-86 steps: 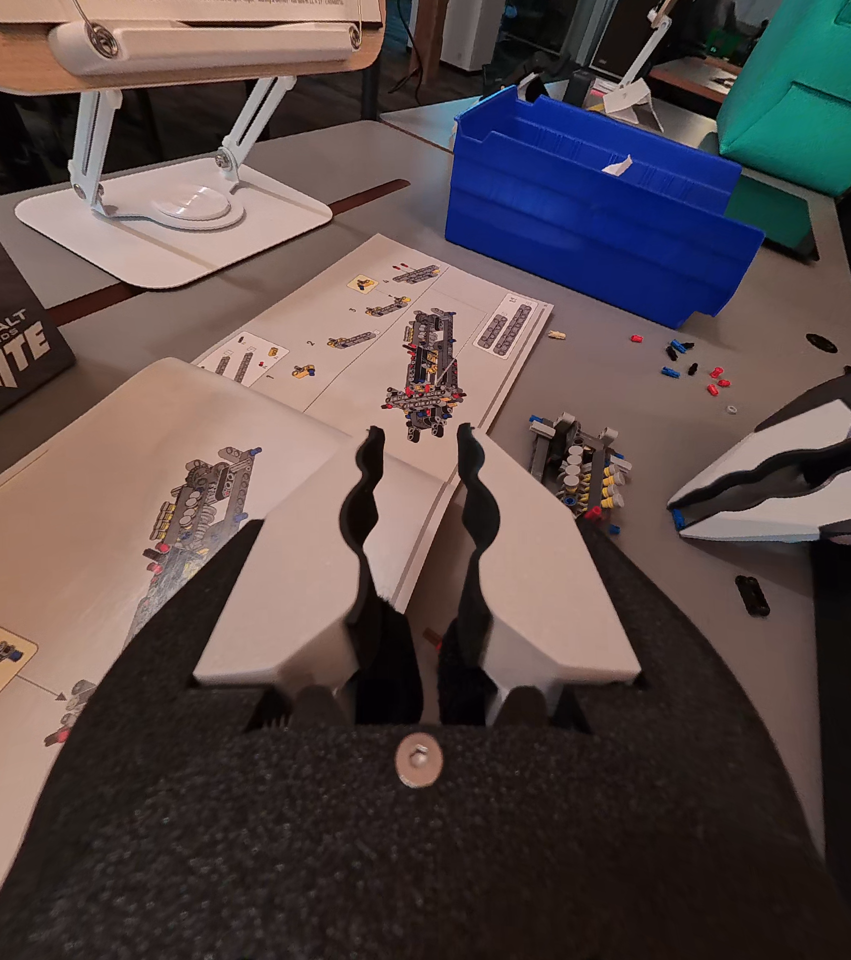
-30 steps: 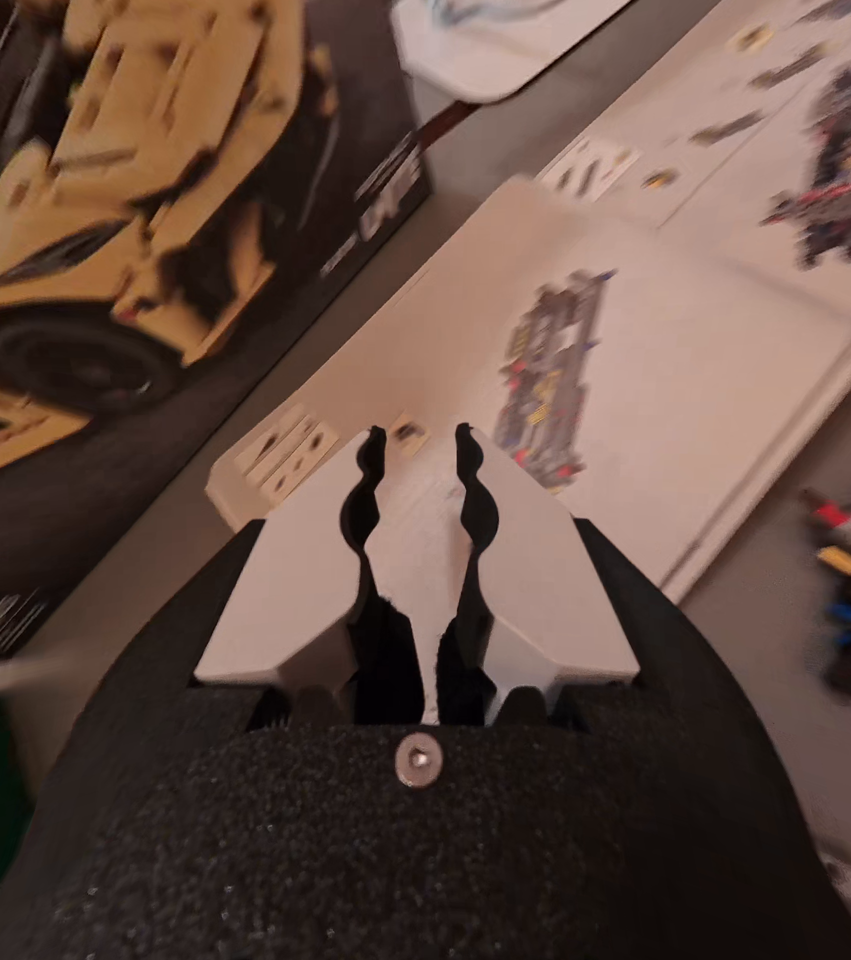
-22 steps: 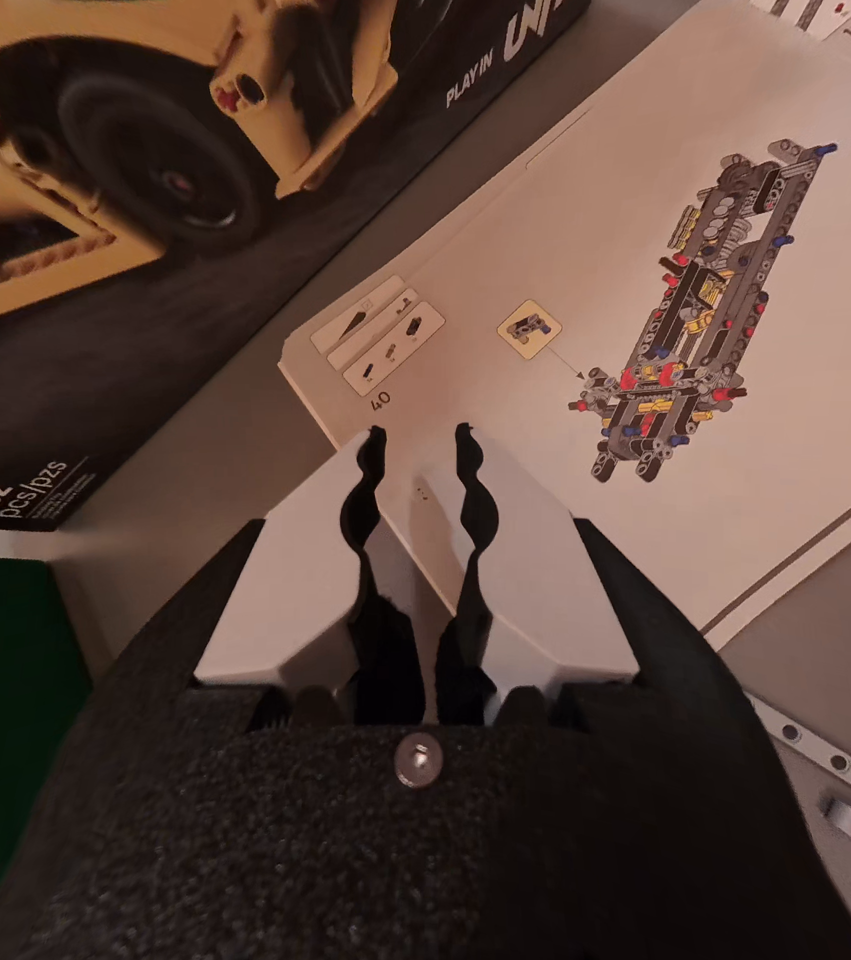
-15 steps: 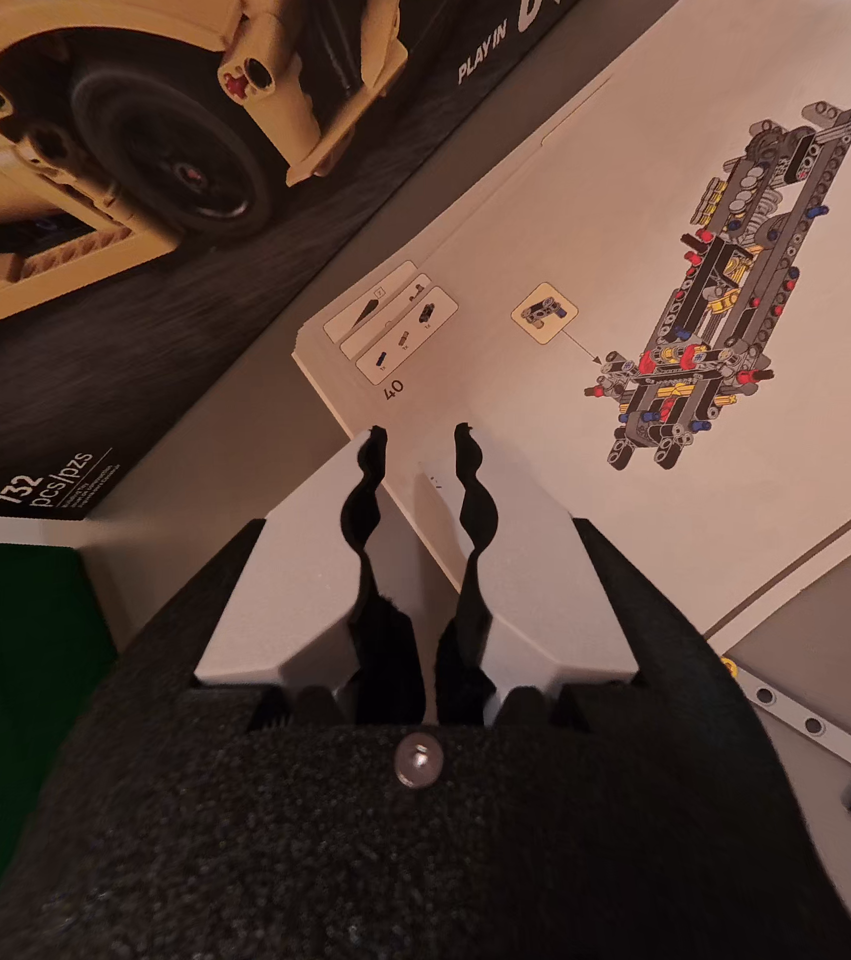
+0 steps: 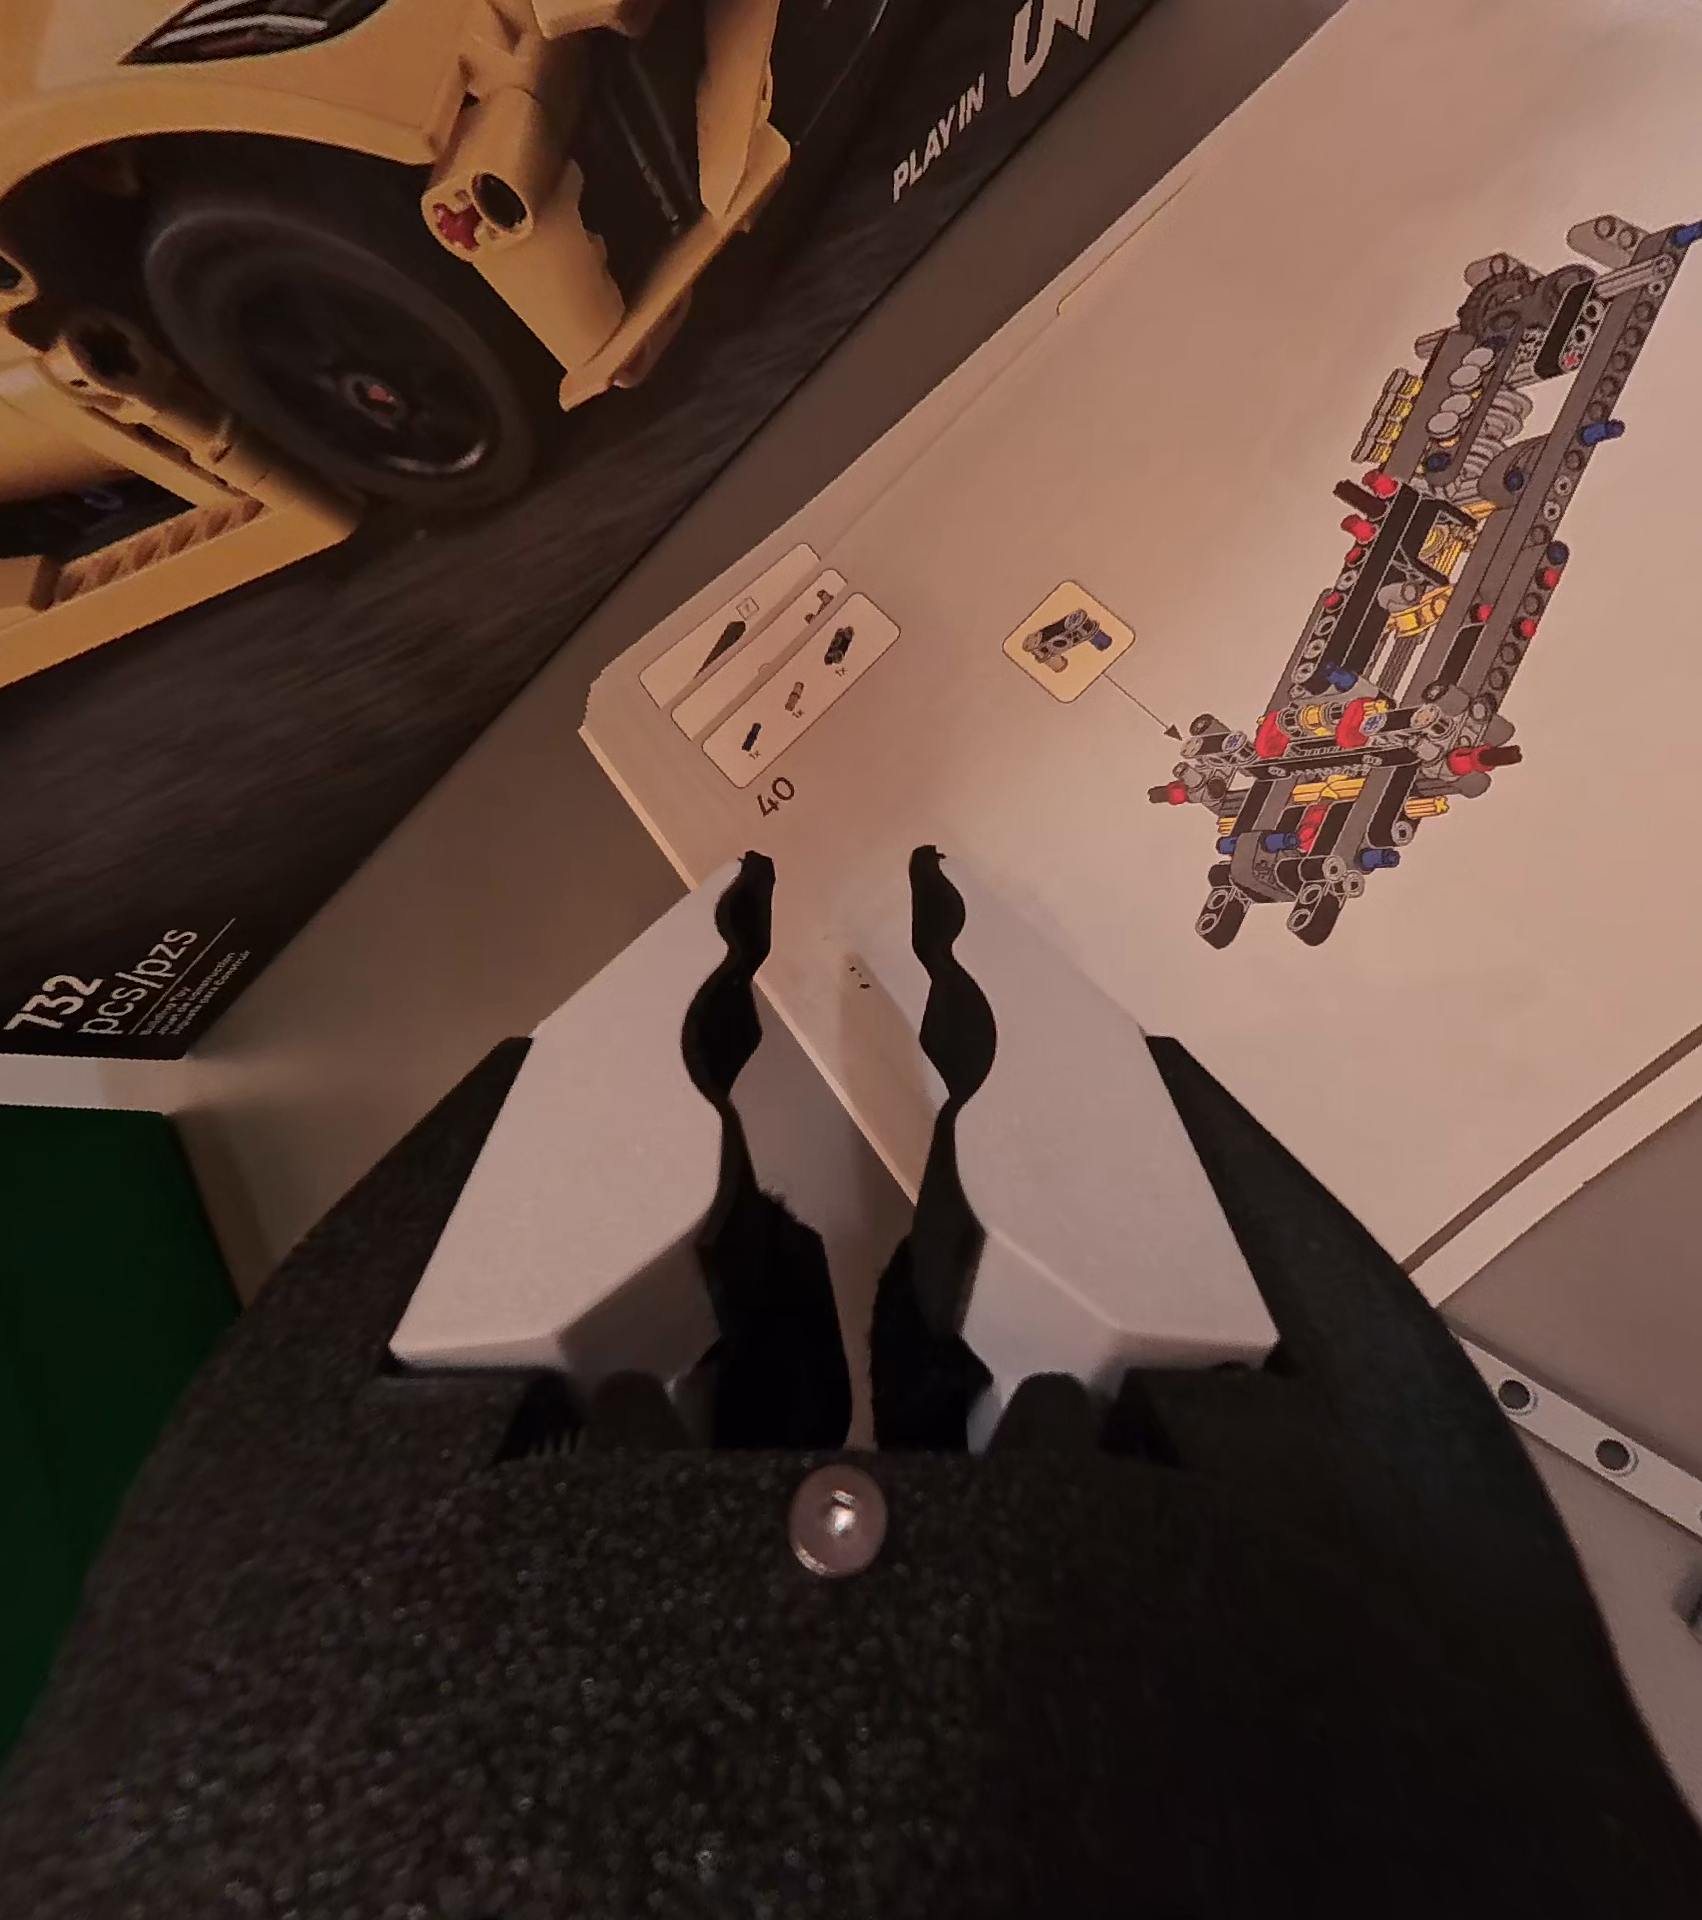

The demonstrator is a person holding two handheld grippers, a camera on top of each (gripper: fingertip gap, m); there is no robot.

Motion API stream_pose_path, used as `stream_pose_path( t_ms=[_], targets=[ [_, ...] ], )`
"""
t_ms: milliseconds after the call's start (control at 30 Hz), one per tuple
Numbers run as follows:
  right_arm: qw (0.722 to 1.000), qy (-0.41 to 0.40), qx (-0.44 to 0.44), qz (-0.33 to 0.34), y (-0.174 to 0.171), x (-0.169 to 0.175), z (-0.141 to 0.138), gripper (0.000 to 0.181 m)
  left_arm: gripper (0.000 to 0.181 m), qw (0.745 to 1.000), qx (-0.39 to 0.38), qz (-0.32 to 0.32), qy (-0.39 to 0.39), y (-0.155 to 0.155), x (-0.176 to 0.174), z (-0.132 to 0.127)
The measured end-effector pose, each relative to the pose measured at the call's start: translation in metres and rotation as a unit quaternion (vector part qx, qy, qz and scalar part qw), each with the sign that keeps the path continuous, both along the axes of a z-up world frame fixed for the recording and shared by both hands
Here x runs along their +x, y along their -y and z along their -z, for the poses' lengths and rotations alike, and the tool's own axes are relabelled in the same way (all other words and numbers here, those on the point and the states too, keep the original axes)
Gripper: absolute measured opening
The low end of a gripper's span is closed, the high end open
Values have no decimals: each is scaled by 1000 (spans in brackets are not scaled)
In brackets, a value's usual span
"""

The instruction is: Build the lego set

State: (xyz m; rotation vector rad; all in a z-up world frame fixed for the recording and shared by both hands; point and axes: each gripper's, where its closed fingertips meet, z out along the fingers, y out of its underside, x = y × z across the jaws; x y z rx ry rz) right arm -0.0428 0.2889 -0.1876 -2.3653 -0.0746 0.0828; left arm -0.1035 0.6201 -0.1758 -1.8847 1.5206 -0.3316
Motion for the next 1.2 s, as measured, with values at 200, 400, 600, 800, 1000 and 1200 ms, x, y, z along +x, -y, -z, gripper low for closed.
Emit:
stream_pose_path(
  t_ms=[200,400,600,800,1000,1200],
  targets=[
    [999,21,39,17,21,51,-37,24,25,1000,13,8,22,4,6,-12],
    [989,-5,-90,-119,47,30,-1,32,24,999,16,29,39,16,15,-18],
    [971,8,-70,-226,59,2,0,27,24,998,15,37,42,19,17,-19],
    [960,51,-82,-264,56,-6,17,22,24,999,11,31,41,15,15,-17],
    [967,148,-22,-208,20,29,-8,8,24,998,23,1,54,2,9,-24],
    [946,203,204,-149,-83,39,-102,8,20,985,-47,-58,155,-9,3,-45]
  ],
)
